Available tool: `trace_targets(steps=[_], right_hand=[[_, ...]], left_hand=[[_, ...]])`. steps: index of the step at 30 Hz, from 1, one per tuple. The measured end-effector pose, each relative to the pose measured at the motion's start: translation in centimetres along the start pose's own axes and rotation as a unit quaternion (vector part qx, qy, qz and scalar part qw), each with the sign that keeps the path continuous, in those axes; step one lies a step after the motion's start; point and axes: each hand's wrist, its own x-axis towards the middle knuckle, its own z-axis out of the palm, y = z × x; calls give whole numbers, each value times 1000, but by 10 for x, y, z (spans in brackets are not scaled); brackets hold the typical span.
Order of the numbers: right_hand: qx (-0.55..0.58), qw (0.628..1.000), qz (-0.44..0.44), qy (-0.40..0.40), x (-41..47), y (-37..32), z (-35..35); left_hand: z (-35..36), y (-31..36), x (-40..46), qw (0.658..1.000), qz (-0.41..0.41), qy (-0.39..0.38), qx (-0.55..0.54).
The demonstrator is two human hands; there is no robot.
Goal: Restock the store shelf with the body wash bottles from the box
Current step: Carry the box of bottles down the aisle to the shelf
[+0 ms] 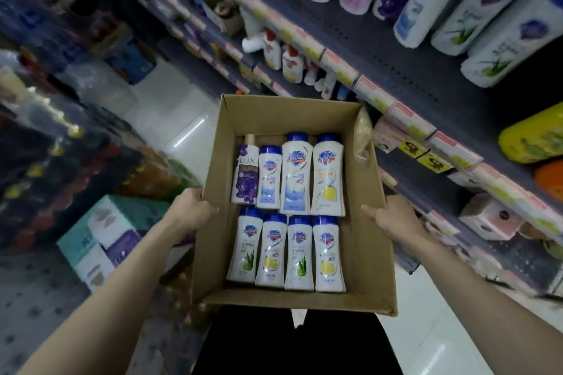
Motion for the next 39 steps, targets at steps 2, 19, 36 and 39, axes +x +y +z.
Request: trace_targets(steps=[2, 19, 36, 39], right_hand=[[29, 999, 21, 14, -11, 4, 7], [283, 933, 190, 114, -103, 79, 54], [468, 755, 368, 274, -182, 56, 175], [496, 718, 387, 298, -196, 52, 197]], left_hand=[[-5, 11, 9, 999, 21, -11, 32], [30, 89, 12, 926, 203, -152, 278], [83, 147, 30, 764, 337, -277, 475], [100, 147, 23, 714, 367, -300, 516]])
